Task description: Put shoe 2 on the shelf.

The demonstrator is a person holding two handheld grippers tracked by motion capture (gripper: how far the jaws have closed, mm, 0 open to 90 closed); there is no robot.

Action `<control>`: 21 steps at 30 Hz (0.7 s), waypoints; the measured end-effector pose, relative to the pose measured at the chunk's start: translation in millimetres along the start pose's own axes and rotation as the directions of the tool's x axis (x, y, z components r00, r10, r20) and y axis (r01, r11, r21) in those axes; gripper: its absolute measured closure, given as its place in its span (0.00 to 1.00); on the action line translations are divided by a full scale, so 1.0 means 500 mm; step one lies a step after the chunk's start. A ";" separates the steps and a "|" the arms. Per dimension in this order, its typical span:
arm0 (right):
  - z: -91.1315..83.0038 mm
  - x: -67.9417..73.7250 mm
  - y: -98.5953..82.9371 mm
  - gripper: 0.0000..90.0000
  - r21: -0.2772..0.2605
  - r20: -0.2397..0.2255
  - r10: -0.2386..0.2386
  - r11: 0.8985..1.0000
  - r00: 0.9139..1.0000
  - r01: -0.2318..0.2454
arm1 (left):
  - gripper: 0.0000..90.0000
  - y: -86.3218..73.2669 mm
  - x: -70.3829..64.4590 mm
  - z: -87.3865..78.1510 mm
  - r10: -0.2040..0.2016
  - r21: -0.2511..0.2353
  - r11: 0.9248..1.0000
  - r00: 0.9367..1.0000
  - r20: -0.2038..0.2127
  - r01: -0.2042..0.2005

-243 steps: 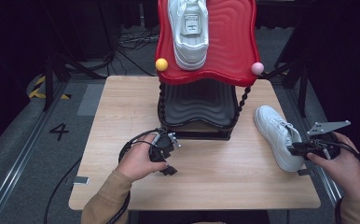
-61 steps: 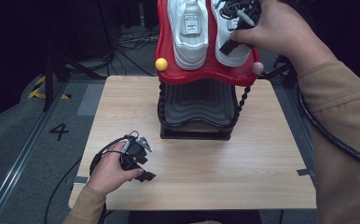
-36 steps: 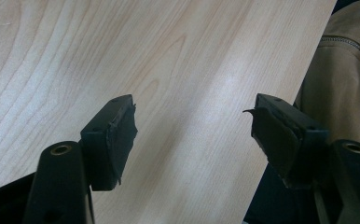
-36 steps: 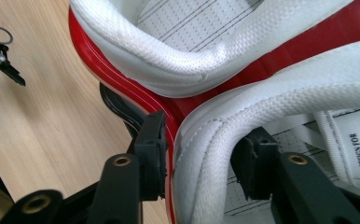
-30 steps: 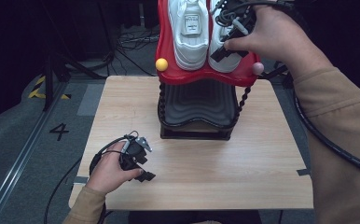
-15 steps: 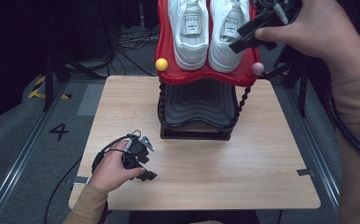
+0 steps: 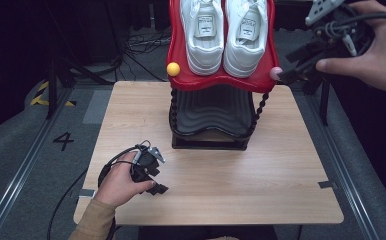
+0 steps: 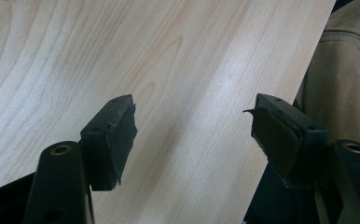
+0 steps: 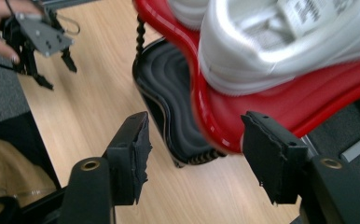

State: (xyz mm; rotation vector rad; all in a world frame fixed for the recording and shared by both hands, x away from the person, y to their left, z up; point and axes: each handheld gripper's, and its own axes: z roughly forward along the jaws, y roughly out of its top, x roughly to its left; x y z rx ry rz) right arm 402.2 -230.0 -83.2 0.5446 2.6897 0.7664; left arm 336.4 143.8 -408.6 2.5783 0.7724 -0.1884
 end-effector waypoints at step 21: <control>0.181 0.062 -0.192 0.43 0.090 -0.165 -0.019 0.995 0.986 0.035 | 0.35 0.003 0.001 0.006 -0.006 0.002 1.000 1.000 -0.004 0.006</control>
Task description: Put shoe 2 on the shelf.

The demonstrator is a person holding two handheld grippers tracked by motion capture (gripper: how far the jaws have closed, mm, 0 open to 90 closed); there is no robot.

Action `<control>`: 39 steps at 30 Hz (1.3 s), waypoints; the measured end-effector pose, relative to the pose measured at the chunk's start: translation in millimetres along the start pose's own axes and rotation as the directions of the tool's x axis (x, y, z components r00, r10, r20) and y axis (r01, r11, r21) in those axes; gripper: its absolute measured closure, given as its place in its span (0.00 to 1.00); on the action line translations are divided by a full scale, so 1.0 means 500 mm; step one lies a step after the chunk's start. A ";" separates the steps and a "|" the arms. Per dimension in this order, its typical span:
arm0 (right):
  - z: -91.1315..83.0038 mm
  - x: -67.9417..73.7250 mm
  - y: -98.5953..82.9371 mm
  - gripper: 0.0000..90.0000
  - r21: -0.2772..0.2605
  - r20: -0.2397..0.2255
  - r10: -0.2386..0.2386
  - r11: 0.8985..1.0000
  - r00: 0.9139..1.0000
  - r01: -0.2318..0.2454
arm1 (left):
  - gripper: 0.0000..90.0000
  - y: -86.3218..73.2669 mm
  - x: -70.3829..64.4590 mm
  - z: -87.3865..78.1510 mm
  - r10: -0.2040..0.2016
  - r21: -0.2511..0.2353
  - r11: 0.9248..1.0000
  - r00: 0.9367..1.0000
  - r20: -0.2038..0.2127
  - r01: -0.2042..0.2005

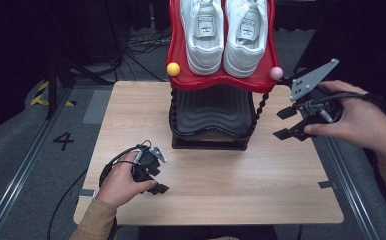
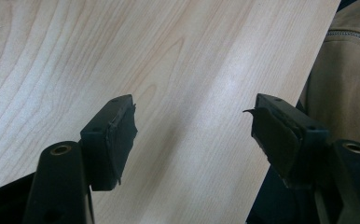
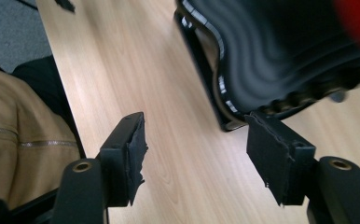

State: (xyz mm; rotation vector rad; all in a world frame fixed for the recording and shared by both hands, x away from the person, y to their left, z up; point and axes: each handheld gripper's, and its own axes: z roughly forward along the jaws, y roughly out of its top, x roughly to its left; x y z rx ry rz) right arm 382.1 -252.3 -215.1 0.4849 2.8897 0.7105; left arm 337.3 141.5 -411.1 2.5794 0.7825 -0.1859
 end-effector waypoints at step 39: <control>0.408 0.033 -0.186 0.45 0.022 -0.137 0.096 0.995 0.986 -0.094 | 0.34 -0.042 0.020 -0.008 -0.096 -0.053 0.994 0.994 -0.046 0.094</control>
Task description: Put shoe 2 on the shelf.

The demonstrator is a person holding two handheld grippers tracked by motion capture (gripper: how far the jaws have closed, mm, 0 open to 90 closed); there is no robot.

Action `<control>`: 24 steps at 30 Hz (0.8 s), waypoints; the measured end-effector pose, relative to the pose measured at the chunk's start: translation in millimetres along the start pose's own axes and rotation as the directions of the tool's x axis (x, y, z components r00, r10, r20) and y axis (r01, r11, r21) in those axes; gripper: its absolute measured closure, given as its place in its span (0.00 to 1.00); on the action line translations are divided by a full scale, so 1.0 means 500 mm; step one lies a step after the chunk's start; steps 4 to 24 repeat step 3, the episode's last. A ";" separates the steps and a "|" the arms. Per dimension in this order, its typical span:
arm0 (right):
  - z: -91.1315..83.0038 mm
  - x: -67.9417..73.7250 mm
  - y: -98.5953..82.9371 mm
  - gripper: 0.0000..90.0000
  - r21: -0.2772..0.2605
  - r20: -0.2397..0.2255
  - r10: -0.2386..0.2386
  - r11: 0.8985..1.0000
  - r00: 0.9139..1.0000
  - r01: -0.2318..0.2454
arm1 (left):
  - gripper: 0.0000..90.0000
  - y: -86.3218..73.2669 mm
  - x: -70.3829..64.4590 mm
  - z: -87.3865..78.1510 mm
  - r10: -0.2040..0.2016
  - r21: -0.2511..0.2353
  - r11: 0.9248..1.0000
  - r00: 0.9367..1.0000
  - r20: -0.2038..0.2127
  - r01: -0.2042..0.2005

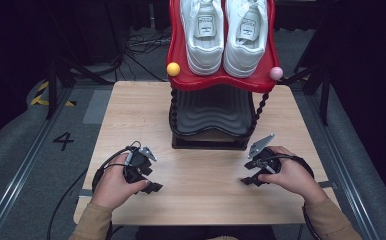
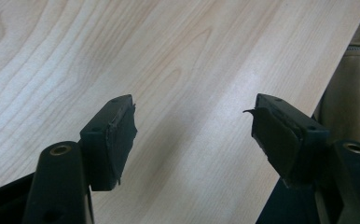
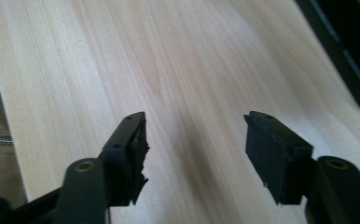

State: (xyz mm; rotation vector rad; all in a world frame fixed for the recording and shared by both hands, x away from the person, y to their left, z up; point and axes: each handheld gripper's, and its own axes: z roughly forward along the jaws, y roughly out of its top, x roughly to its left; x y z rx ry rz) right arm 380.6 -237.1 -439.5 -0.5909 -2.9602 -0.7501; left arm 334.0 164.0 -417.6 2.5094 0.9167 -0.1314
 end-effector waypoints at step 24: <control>-0.001 -0.002 -0.003 0.46 -0.006 0.009 -0.012 1.000 1.000 0.012 | 0.33 -0.001 0.003 0.001 -0.007 -0.012 1.000 1.000 -0.006 0.007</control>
